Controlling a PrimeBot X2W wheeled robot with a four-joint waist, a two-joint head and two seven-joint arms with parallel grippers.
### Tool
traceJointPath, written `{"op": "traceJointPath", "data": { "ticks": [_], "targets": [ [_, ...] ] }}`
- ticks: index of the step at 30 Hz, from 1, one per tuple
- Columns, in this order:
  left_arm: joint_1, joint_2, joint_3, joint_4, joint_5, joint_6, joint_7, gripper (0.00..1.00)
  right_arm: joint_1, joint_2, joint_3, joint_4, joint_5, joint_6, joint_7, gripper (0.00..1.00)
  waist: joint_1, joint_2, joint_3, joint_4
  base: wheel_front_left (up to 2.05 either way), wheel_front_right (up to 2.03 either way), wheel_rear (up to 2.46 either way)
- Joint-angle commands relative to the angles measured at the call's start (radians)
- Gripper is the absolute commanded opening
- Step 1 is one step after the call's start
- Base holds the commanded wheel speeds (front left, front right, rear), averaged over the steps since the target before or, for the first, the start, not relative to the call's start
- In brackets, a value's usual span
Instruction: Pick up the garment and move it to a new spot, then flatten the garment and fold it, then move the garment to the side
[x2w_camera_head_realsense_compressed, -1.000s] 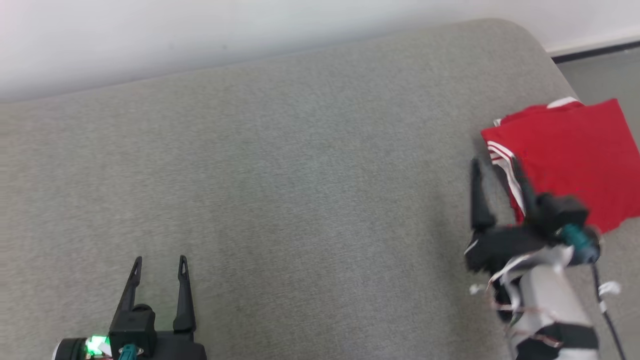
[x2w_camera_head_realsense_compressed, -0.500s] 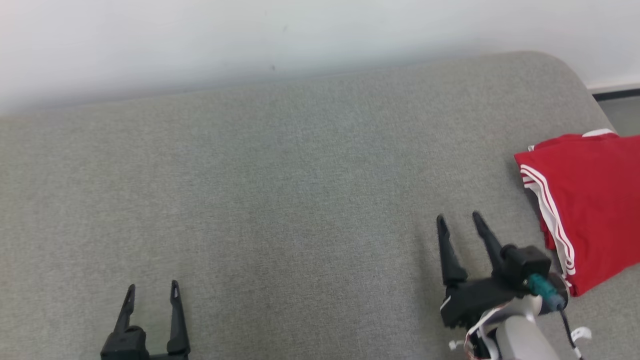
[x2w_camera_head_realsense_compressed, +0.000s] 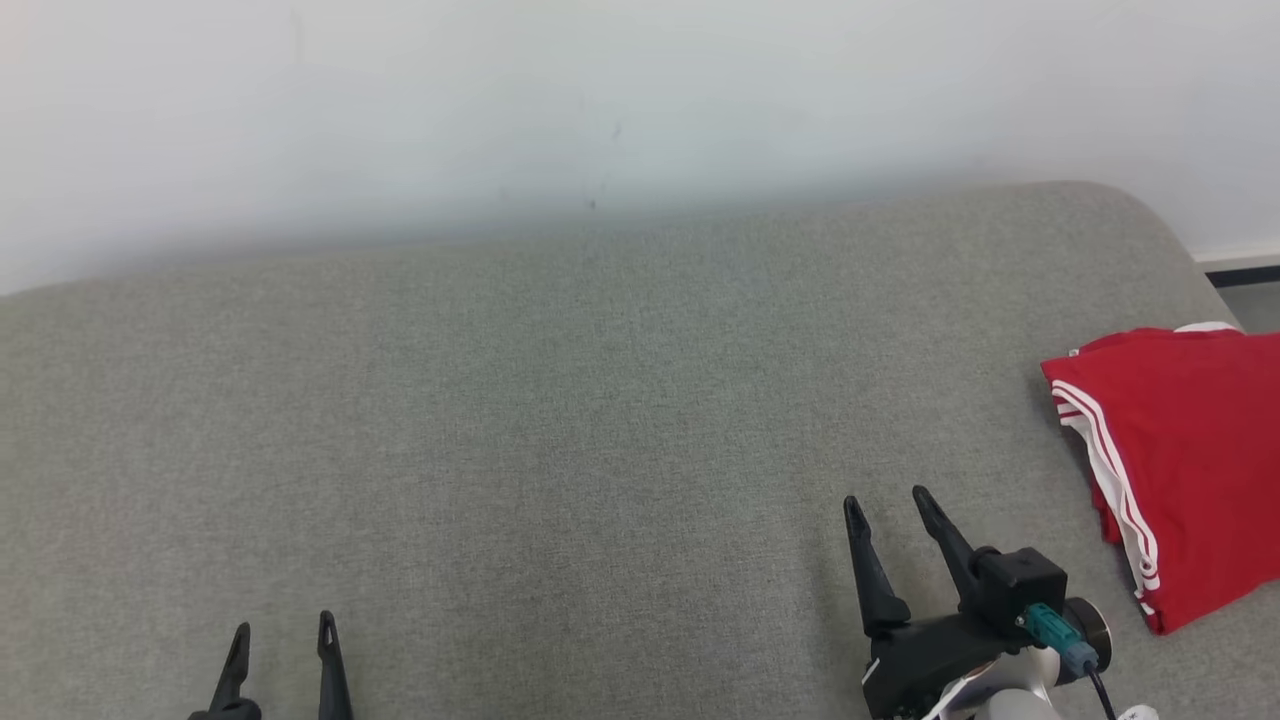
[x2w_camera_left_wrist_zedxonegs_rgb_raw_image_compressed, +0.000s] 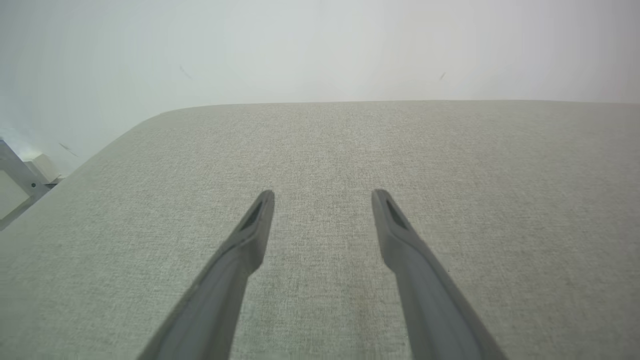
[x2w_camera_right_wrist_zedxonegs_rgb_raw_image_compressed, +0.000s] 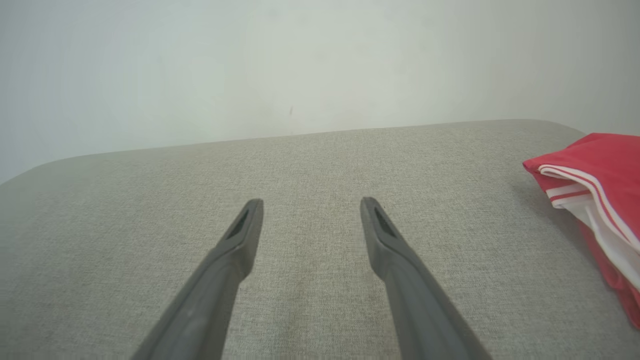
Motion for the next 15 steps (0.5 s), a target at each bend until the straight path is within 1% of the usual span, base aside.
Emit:
{"op": "traceJointPath", "data": {
  "ticks": [1, 11, 15],
  "targets": [
    [0.014, -0.003, 0.004, -0.003, 0.003, -0.004, -0.003, 1.0, 0.015, 0.003, 0.004, -0.001, 0.005, -0.003, 0.001, 1.0, 0.0001, 0.0, -0.016, 0.007, 0.0, 0.0, 0.0],
    [0.036, -0.005, 0.024, -0.009, 0.009, -0.012, -0.003, 1.0, 0.041, 0.003, 0.016, 0.007, 0.021, -0.003, 0.001, 1.0, 0.0001, 0.0, -0.034, 0.009, 0.0, 0.0, 0.0],
    [0.039, -0.005, 0.023, -0.004, -0.009, -0.02, -0.003, 1.0, 0.042, 0.003, 0.018, 0.01, 0.023, -0.003, 0.001, 1.0, 0.0001, 0.0, -0.033, 0.008, 0.0, 0.0, 0.0]
  ]
}}
